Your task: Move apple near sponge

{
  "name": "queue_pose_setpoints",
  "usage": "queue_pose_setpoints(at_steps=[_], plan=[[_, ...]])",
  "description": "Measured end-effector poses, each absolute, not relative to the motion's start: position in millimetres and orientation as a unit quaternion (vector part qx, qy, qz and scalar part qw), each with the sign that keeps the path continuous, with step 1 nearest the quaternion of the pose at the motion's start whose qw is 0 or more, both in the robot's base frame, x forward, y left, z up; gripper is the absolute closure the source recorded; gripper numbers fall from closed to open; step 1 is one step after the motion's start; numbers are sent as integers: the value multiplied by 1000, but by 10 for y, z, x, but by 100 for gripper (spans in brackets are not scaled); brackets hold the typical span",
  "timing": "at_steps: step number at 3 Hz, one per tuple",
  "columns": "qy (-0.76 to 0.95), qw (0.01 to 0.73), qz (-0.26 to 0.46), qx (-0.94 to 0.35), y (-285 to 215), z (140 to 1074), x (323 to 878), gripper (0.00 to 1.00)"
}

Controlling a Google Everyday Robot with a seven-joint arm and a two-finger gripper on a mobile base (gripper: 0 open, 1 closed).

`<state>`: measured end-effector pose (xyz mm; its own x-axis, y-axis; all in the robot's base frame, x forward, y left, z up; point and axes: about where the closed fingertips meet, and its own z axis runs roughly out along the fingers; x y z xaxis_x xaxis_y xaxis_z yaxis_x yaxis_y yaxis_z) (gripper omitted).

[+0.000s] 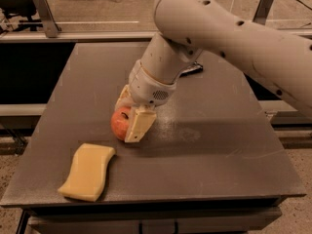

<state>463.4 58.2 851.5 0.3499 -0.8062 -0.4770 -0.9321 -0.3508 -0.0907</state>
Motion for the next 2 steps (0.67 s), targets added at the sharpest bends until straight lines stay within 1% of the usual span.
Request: queue_pose_setpoints(at_steps=[1, 2], plan=[[541, 176, 178, -803, 584, 8517, 4628, 82], [540, 176, 177, -804, 593, 8521, 4619, 59]])
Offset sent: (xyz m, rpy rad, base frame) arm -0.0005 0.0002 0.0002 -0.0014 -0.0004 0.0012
